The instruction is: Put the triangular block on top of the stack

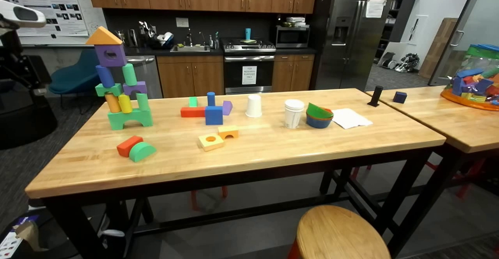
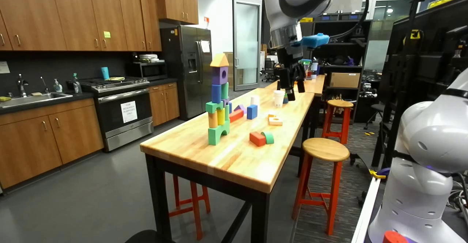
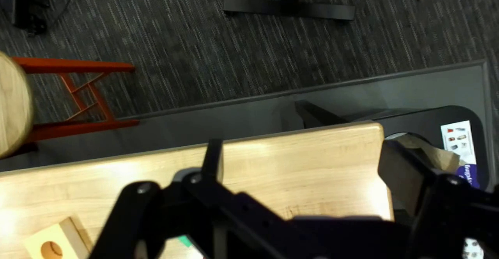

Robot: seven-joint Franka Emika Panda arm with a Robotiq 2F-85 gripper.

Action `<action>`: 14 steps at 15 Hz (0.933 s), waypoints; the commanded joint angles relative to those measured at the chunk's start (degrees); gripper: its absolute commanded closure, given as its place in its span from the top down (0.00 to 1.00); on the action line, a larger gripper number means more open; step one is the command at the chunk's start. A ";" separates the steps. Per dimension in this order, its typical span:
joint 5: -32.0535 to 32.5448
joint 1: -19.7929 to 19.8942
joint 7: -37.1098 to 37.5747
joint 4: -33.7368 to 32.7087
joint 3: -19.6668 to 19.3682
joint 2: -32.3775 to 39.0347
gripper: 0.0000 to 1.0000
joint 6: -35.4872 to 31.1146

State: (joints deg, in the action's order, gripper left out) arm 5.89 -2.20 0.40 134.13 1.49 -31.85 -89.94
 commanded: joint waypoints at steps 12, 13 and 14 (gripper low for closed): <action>-5.74 2.88 8.52 2.57 -0.21 -1.88 1.00 -11.18; -3.92 3.13 7.80 2.48 0.13 -1.62 1.00 -11.08; -2.14 2.61 3.76 2.01 -0.23 -0.91 1.00 -8.98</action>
State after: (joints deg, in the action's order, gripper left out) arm 1.10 0.11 7.41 135.34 1.09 -32.05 -99.72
